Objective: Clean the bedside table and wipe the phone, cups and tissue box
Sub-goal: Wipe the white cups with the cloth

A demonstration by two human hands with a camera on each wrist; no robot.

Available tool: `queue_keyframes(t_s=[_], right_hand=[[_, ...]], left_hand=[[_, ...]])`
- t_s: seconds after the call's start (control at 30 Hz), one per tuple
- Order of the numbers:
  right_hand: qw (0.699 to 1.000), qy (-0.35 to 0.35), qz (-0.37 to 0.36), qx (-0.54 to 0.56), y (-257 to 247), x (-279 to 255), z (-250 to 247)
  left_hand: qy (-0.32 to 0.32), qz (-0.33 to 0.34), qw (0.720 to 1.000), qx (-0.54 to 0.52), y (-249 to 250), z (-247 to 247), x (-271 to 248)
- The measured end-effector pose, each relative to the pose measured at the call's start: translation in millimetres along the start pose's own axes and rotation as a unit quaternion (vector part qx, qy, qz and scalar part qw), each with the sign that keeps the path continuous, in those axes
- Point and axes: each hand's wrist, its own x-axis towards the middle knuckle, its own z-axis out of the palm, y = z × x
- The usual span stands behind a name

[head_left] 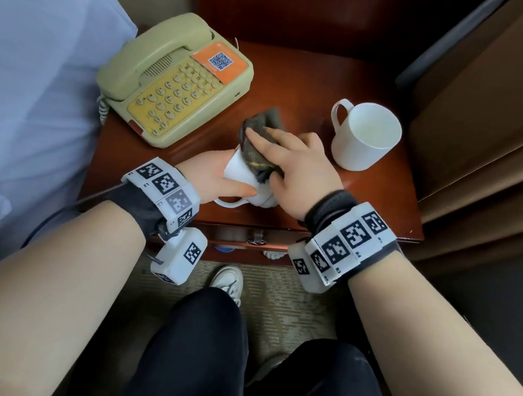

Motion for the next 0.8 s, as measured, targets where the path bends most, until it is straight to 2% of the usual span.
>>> queue_keyframes(t_s=[0.13,0.23,0.33,0.43,0.5,0.57,0.67,0.8], right_hand=[[0.999,-0.02,0.028,-0.007,21,-26,-2],[0.995,-0.065,0.055,-0.052,33,-31,-12],[0.993,-0.04,0.091,-0.062,29,-19,-26],[0.998,0.014,0.057,-0.036,11,-4,-25],[0.999,0.007,-0.008,-0.037,-5,2,-13],[0.999,-0.009,-0.035,-0.034,-12,-3,-1],[1.0,-0.005,-0.015,-0.003,2,-20,9],[0.999,-0.005,0.035,0.008,19,-35,3]], left_hand=[[-0.006,-0.019,1.0,0.007,-2,-2,1],[-0.004,-0.022,0.999,0.023,-1,0,2],[0.0,-0.018,1.0,0.019,-1,1,1],[0.011,-0.015,1.0,0.019,0,1,0],[-0.006,0.004,1.0,0.011,3,0,0],[-0.034,0.018,0.999,-0.001,4,0,-2],[-0.018,-0.001,0.999,-0.032,1,-2,-3],[0.003,-0.032,0.999,0.02,0,0,3]])
